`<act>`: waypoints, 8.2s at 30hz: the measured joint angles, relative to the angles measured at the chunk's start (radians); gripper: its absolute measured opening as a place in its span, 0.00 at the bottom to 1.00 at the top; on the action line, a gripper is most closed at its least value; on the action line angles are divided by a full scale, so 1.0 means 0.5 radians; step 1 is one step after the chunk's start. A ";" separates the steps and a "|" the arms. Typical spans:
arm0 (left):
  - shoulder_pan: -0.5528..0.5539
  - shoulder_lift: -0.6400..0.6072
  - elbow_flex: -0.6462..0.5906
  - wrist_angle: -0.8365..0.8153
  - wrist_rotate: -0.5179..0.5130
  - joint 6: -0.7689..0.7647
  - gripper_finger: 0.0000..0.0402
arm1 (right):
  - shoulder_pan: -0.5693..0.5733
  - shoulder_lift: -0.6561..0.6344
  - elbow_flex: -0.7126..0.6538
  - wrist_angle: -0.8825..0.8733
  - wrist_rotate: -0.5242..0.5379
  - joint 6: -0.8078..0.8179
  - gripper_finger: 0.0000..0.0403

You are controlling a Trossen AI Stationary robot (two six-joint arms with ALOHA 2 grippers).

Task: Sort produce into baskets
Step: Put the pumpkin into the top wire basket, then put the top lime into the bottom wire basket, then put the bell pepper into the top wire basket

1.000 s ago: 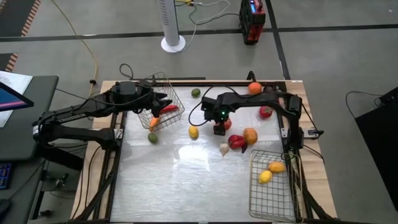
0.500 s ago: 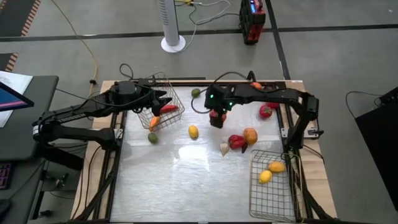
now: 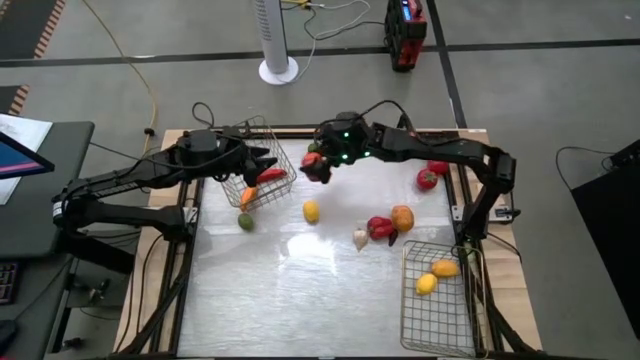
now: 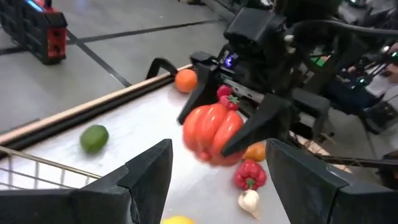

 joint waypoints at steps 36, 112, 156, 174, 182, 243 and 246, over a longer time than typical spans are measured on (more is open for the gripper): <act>-0.002 -0.208 0.003 0.675 0.497 -0.230 0.61 | 0.093 0.841 0.657 0.759 0.123 -0.043 0.98; 0.002 -0.207 0.002 0.221 -0.431 -0.115 0.61 | -0.402 1.064 0.645 -0.592 0.301 -0.644 0.67; 0.001 -0.207 0.002 -0.039 -0.439 0.456 0.61 | 1.130 -0.633 0.385 -2.710 -0.183 1.030 0.67; 0.001 -0.207 0.002 -0.089 -0.423 0.456 0.61 | 1.251 -0.836 -0.250 -2.517 -0.404 1.251 0.94; 0.001 -0.207 0.002 -0.102 -0.422 0.372 0.61 | 0.878 -0.720 -0.250 -2.423 -0.118 0.577 0.94; -0.029 -0.378 0.002 0.427 0.000 0.346 0.61 | 0.247 0.280 0.508 -0.185 0.460 -0.623 0.87; -0.034 -0.379 0.002 0.420 -0.009 0.297 0.61 | 0.229 0.390 0.505 0.132 0.460 -0.608 0.87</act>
